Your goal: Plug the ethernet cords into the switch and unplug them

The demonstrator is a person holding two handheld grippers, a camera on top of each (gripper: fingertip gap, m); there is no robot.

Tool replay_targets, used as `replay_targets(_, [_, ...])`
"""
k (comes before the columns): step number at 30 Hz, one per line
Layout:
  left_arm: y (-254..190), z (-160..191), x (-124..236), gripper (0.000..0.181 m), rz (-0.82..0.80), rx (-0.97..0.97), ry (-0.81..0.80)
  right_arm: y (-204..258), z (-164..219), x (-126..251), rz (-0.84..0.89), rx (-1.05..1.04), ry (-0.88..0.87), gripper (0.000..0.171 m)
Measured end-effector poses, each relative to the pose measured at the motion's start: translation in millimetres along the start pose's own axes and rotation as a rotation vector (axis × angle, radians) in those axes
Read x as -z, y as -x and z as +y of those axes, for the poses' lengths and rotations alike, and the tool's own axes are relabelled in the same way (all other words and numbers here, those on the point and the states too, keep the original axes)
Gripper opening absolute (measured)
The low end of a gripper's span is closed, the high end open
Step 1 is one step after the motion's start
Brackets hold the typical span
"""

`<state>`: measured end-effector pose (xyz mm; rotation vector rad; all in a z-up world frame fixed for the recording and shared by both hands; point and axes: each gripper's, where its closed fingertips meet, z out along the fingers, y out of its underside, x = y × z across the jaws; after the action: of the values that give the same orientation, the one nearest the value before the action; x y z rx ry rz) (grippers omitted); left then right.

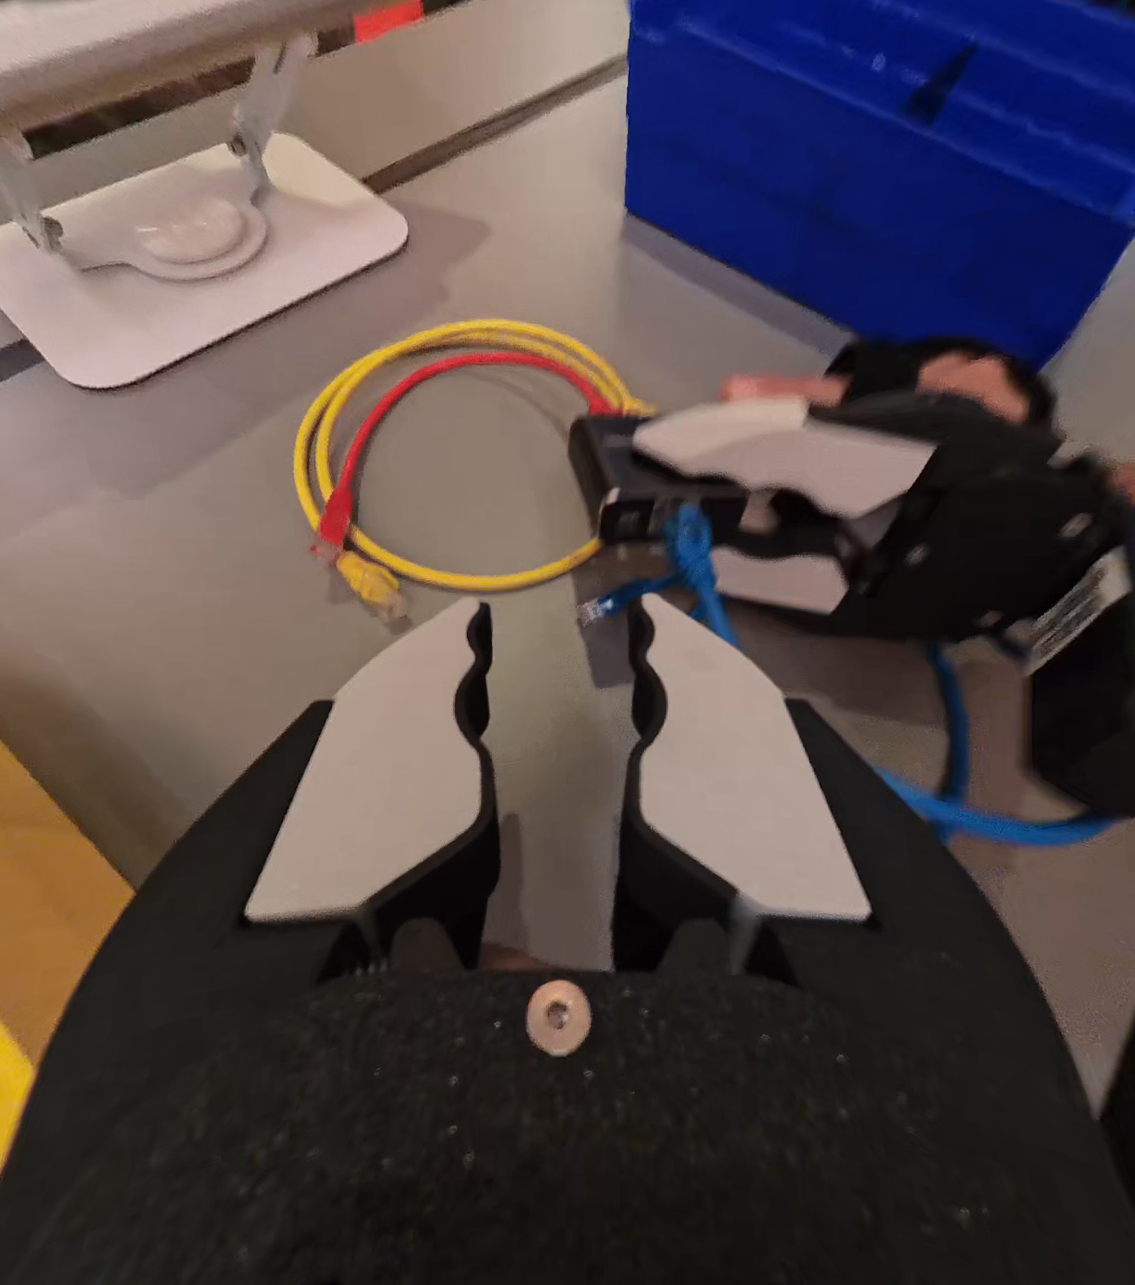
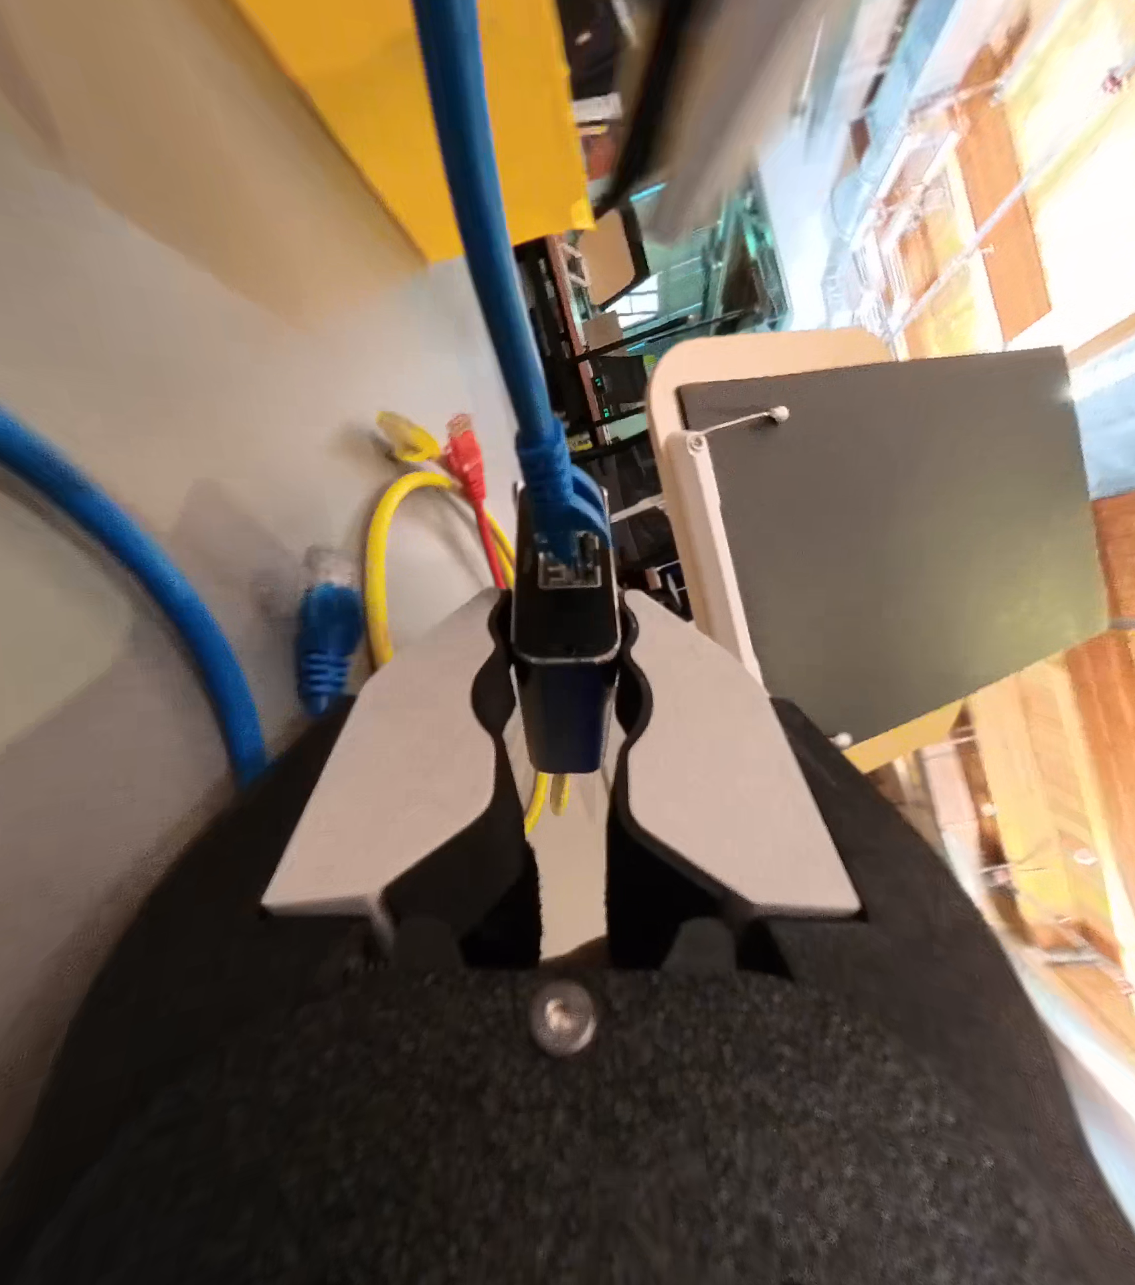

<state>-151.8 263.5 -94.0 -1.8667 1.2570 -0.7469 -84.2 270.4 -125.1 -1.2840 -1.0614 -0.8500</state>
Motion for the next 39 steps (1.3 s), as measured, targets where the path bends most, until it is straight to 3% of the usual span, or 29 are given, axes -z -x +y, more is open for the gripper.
replay_targets(4, [-15, 25, -24, 0.037, -0.037, -0.222, 0.054, -19, 8, 0, 0.021, -0.192, 0.000, 0.026])
replay_targets(7, [-34, 6, -30, 0.032, -0.132, -0.329, -0.143, -15, 11, -1, 0.005, -0.185, 0.016, 0.026])
replay_targets(14, [-38, -5, -28, 0.030, -0.169, -0.239, -0.260, -10, 1, 2, -0.010, -0.134, 0.004, 0.026])
replay_targets(22, [-40, -3, -31, 0.011, -0.203, -0.239, -0.271, -6, -7, 5, -0.025, -0.100, -0.021, 0.026])
replay_targets(39, [-42, -1, -35, 0.011, -0.189, -0.187, -0.270, -2, -9, 7, -0.060, -0.127, -0.018, 0.025])
